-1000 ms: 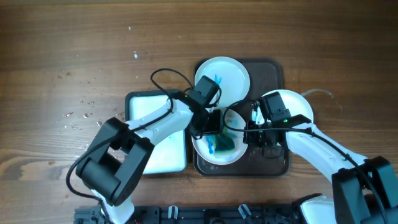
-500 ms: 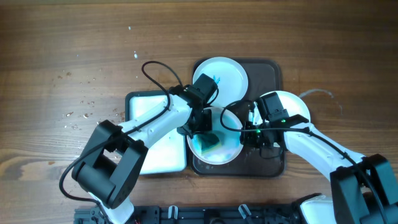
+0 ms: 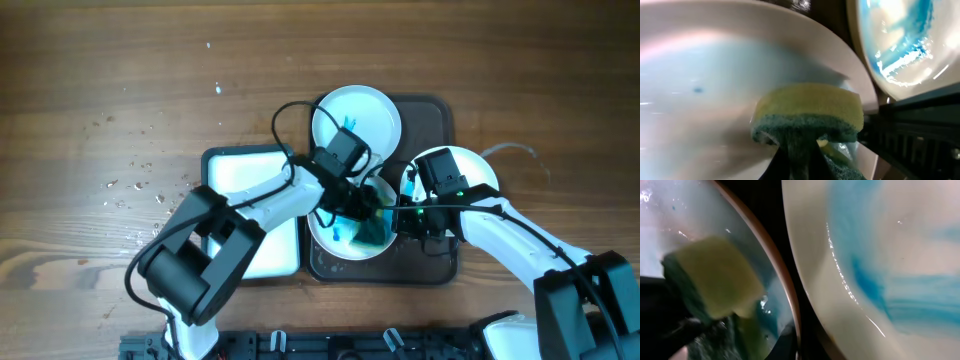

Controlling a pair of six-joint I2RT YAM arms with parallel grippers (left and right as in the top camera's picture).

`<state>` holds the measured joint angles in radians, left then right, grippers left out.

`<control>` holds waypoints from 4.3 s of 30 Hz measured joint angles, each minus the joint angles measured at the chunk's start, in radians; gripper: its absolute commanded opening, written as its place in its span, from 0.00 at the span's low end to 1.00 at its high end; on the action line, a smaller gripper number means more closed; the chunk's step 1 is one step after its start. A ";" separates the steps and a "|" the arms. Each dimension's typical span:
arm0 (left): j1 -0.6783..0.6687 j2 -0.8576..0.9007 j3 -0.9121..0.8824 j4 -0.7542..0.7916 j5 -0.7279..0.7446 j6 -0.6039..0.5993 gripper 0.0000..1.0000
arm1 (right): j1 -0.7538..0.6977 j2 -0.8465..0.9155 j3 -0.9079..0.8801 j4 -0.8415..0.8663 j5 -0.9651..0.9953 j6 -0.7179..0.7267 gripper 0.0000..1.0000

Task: Clean dirty plates on tray and stack at the side
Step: 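Scrub the held plate with the sponge in the left gripper, then lift the plate with the right gripper and tilt it over the basin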

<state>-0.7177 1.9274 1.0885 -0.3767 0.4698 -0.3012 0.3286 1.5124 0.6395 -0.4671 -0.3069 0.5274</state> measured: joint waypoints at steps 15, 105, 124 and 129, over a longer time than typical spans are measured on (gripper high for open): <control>0.104 -0.066 0.021 -0.374 -0.119 -0.011 0.04 | 0.005 0.002 0.000 0.002 -0.013 0.000 0.04; 0.485 -0.715 -0.408 -0.416 -0.467 -0.227 0.57 | 0.003 0.006 0.039 -0.135 -0.032 -0.032 0.04; 0.485 -1.080 0.098 -0.754 -0.393 -0.233 1.00 | 0.449 -0.034 0.554 -0.225 0.384 -0.192 0.04; 0.485 -1.244 0.110 -0.850 -0.431 -0.233 1.00 | 0.628 0.048 0.554 -0.114 0.710 -0.237 0.04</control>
<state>-0.2325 0.6838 1.1984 -1.2263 0.0391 -0.5346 0.9569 1.5600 1.1938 -0.5808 0.4034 0.2909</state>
